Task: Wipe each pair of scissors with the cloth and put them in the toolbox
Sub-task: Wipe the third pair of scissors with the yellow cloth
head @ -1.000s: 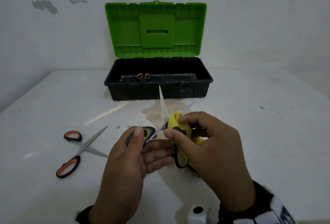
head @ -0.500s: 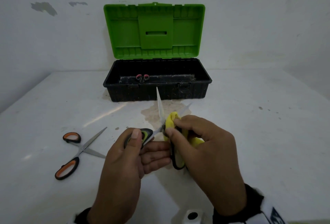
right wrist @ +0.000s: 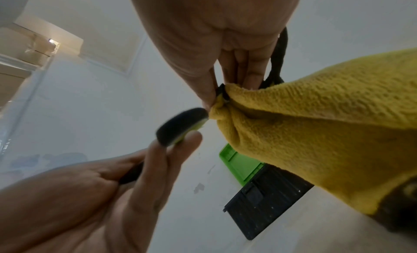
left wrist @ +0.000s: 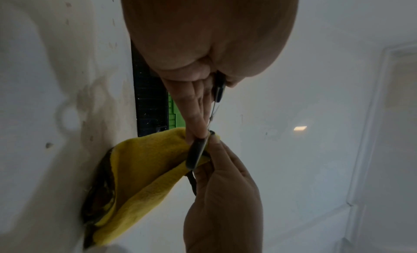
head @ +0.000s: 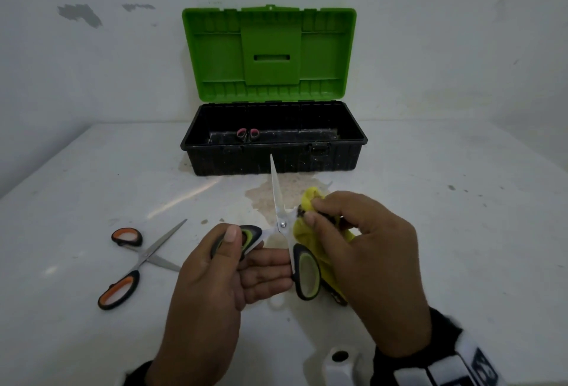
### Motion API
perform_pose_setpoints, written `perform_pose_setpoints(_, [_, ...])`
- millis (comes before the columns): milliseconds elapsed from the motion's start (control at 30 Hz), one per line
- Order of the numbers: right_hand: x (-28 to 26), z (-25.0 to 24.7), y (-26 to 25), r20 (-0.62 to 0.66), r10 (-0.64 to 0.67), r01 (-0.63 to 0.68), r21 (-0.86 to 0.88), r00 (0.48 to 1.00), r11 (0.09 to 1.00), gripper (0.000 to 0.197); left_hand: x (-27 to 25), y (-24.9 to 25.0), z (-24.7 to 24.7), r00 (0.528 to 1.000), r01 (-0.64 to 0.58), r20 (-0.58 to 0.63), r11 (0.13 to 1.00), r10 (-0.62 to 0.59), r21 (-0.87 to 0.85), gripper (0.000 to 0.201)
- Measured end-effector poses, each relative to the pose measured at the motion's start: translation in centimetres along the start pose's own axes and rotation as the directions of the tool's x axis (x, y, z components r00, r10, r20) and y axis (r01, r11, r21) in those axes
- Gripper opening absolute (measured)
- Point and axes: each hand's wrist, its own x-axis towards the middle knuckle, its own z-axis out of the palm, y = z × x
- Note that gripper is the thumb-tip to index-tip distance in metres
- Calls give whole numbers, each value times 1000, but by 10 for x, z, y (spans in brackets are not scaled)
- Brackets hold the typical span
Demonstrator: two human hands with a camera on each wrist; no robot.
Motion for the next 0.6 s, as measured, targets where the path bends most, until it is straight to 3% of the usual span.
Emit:
perform_pose_setpoints(100, [-2, 0, -3, 44, -45, 45, 2, 998, 999, 14, 1, 1, -2, 1000, 12, 5, 1000, -12, 11, 41])
perform_pose_setpoints(267, [5, -1, 2, -4, 36, -36, 7, 999, 999, 13, 1, 0, -3, 999, 8, 32, 1000, -8, 21, 42])
perform_pose_setpoints(400, [1, 0, -5, 47, 3, -4, 26, 999, 1000, 13, 3, 3, -8, 999, 8, 38, 1000, -8, 9, 43])
perform_pose_setpoints(600, [12, -8, 6, 40, 178, -179, 23, 983, 984, 11, 1, 5, -13, 998, -5, 58, 1000, 3, 31, 41])
